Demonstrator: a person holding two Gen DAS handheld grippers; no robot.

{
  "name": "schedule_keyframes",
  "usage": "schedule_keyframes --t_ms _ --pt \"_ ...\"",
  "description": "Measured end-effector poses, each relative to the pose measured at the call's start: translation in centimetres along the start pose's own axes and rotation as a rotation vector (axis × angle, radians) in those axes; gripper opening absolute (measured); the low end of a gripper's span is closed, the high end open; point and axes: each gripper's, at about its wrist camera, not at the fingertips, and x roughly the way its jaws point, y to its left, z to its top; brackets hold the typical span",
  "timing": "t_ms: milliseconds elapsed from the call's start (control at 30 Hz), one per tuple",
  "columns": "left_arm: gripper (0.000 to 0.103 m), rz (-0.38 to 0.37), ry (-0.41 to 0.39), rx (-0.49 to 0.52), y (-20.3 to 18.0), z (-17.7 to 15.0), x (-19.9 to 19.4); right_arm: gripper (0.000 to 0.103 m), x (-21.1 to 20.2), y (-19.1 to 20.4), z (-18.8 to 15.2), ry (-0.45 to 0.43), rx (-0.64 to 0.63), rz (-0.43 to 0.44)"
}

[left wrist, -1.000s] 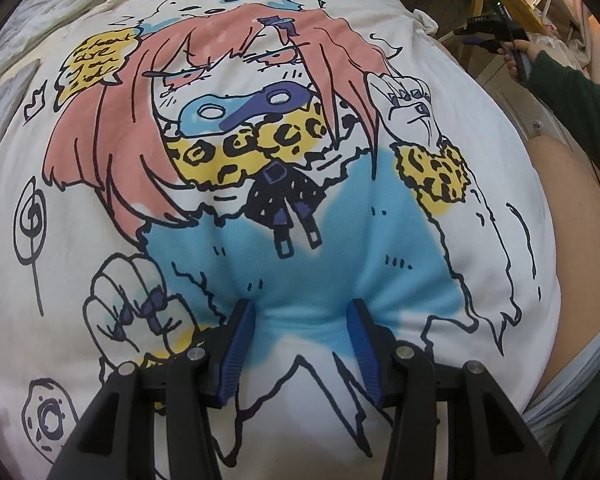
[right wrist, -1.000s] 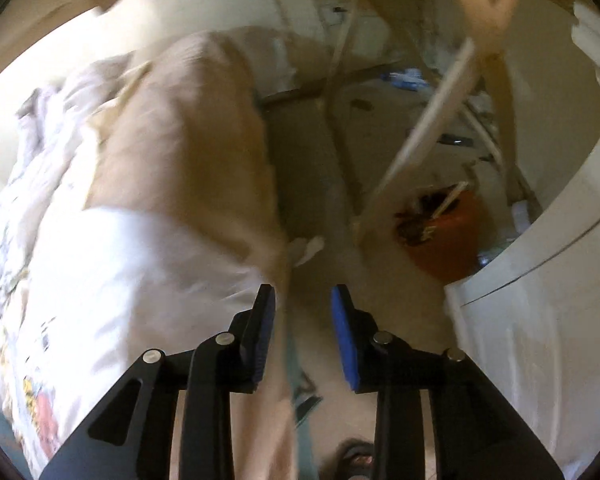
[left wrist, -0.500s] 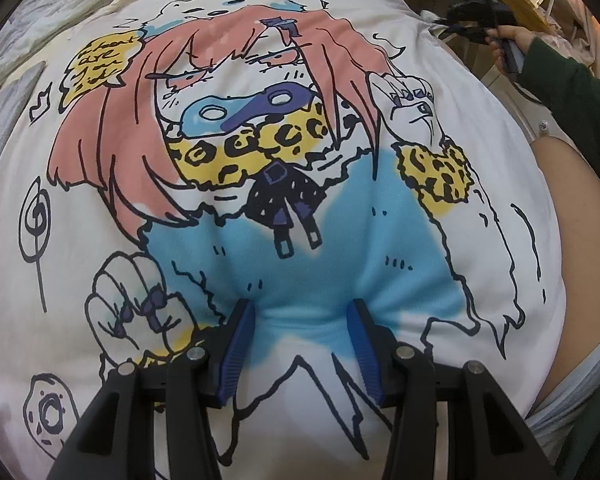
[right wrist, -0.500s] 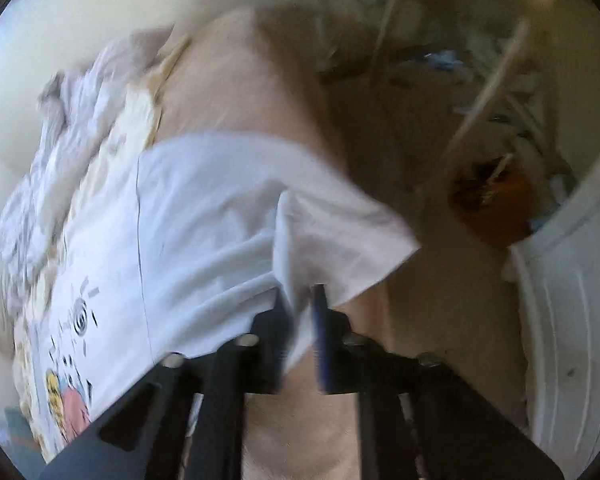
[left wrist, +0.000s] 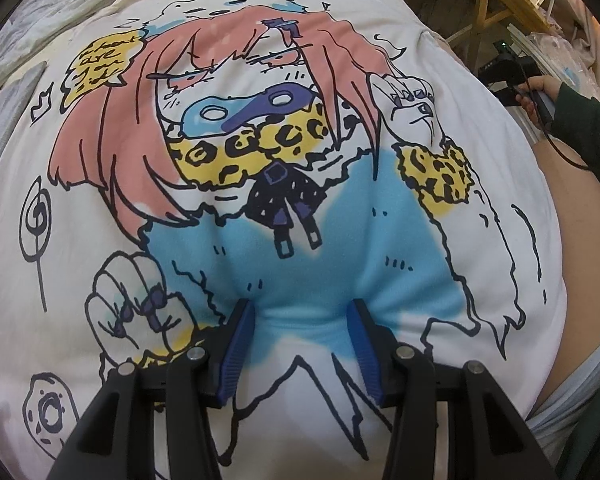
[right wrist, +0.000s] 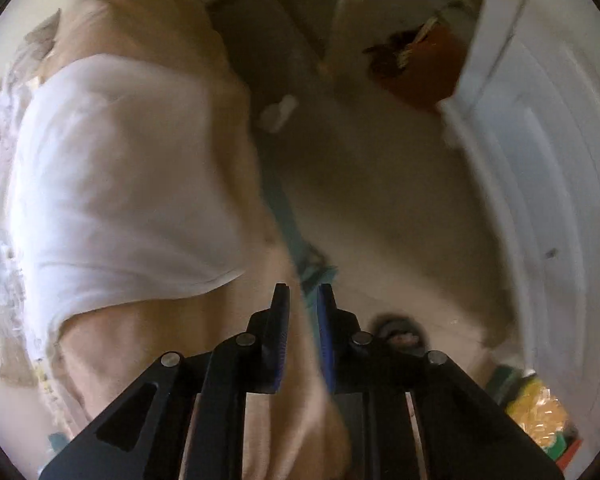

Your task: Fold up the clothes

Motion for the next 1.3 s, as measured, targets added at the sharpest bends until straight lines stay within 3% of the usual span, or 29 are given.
schedule_keyframes --t_ms 33,133,200,267,333,400,500,533,600,667,700,800,833,900,1000,1133,1167,1200,1233,1267,1300 --pt "0.049 -0.001 0.001 0.003 0.1 -0.1 0.0 0.017 -0.8 -0.3 0.0 -0.034 -0.012 -0.018" --pt "0.049 -0.004 0.004 0.015 0.3 -0.2 0.0 0.017 -4.8 2.8 -0.2 -0.184 -0.113 0.126" --pt "0.049 -0.005 0.007 0.015 0.4 -0.1 -0.1 0.017 -6.3 7.4 -1.4 -0.201 -0.290 0.211" --pt "0.049 -0.005 0.009 0.015 0.5 -0.1 -0.2 0.017 -6.5 11.3 -3.2 -0.191 -0.459 0.232" --pt "0.049 -0.004 0.008 0.015 0.6 0.0 -0.1 0.017 -5.6 15.0 -5.4 -0.164 -0.621 0.189" --pt "0.049 -0.003 0.008 0.017 0.6 0.0 -0.1 0.015 -4.1 16.5 -6.3 -0.128 -0.688 0.099" --pt "0.049 -0.002 0.008 0.031 0.8 0.0 0.0 0.016 -4.5 15.5 -6.4 -0.117 -0.608 -0.009" --pt "0.049 -0.003 0.005 0.033 0.9 0.0 -0.1 0.022 -5.5 15.0 -7.2 -0.115 -0.595 -0.013" --pt "0.049 -0.005 -0.006 0.032 1.1 0.0 -0.1 0.022 -7.4 14.1 -8.8 -0.107 -0.569 -0.014" --pt "0.049 0.000 -0.024 0.031 1.1 -0.3 -0.2 0.023 -8.5 13.2 -11.2 -0.031 -0.541 0.106" --pt "0.049 0.006 -0.031 0.034 1.1 -0.3 -0.3 0.030 -8.5 12.2 -12.2 -0.020 -0.536 0.111" --pt "0.049 0.015 -0.036 0.039 1.0 -0.5 -0.4 0.032 -8.4 8.9 -15.1 0.006 -0.511 0.109" --pt "0.049 0.010 -0.039 0.036 1.2 -0.5 -0.5 0.032 -8.5 8.4 -14.2 0.018 -0.484 0.128" --pt "0.049 0.004 -0.047 0.032 1.5 -0.5 -0.6 0.033 -9.0 6.5 -15.7 0.054 -0.414 0.208" --pt "0.049 0.009 -0.061 0.038 1.8 -0.7 -0.7 0.044 -10.0 3.9 -18.2 0.101 -0.331 0.328" --pt "0.049 0.019 -0.079 0.048 2.2 -0.8 -0.8 0.052 -10.3 2.6 -20.3 0.102 -0.314 0.378" --pt "0.049 0.020 -0.080 0.046 2.3 -0.7 -0.9 0.051 -10.6 2.8 -20.6 0.097 -0.341 0.368" --pt "0.049 0.022 -0.081 0.044 2.4 -0.7 -0.9 0.043 -10.8 3.0 -21.0 0.091 -0.369 0.354" --pt "0.049 0.026 -0.083 0.043 2.1 -0.7 -0.9 0.017 -10.7 3.3 -21.2 0.079 -0.407 0.316" --pt "0.049 0.030 -0.085 0.042 1.9 -0.8 -0.9 0.002 -10.7 3.4 -21.6 0.092 -0.430 0.301" --pt "0.049 0.034 -0.086 0.041 2.0 -0.7 -0.9 0.002 -10.7 3.5 -21.9 0.103 -0.452 0.287"
